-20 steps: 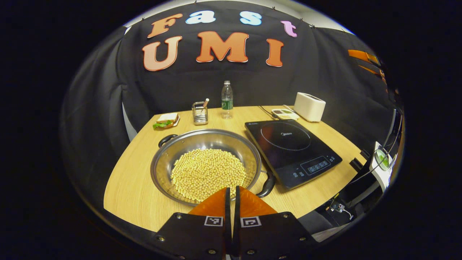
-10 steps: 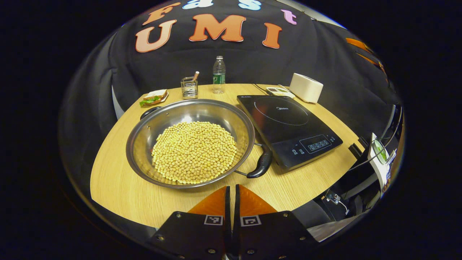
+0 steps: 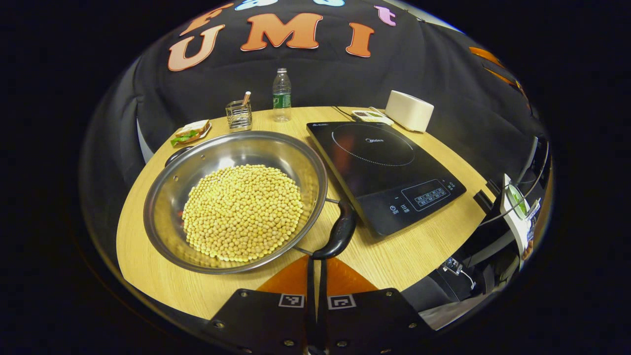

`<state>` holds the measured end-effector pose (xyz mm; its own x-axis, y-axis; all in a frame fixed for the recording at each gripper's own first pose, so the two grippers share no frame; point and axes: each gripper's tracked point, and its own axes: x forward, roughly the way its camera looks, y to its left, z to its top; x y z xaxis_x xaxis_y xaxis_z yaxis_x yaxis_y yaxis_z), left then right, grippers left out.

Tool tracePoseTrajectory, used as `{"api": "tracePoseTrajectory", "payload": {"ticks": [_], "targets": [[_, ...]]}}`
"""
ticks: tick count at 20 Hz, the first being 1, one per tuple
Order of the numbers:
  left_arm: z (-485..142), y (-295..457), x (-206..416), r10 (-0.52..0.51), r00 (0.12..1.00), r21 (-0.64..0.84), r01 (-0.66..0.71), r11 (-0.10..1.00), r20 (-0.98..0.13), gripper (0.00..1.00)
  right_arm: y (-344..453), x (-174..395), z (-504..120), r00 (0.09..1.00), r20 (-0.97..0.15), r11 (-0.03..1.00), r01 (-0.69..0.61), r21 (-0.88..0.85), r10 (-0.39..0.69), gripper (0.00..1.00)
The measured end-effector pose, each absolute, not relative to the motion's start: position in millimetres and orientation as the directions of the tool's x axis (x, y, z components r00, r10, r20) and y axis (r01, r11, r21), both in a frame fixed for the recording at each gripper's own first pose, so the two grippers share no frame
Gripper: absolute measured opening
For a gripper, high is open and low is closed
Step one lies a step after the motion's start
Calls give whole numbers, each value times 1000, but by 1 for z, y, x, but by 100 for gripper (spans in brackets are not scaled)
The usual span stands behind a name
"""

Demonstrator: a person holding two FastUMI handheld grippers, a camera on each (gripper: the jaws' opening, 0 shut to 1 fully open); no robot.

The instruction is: First push the handle of the pot to place it horizontally, then grasp the pot with both hands and set it on the induction cooktop.

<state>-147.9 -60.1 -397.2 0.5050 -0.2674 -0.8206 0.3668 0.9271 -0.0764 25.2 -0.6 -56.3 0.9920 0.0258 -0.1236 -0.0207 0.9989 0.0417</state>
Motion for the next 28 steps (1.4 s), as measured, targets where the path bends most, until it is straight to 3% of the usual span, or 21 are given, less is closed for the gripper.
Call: {"api": "tracePoseTrajectory", "payload": {"ticks": [11,12,13,28], "targets": [[-404,-80,-124,-299,492,-119,364,924,-818,2,-12,28,-67,990,-141,998,-11,61,19,95],[-405,-81,-121,-302,492,-122,364,923,-817,2,-12,28,-67,990,-140,998,-10,59,19,100],[-406,-84,-119,-304,491,-125,364,923,-816,2,-13,29,-66,990,-138,998,-10,58,17,95],[-420,-112,-90,-325,485,-151,364,919,-812,2,-14,31,-72,989,-143,998,-21,51,28,95]]}}
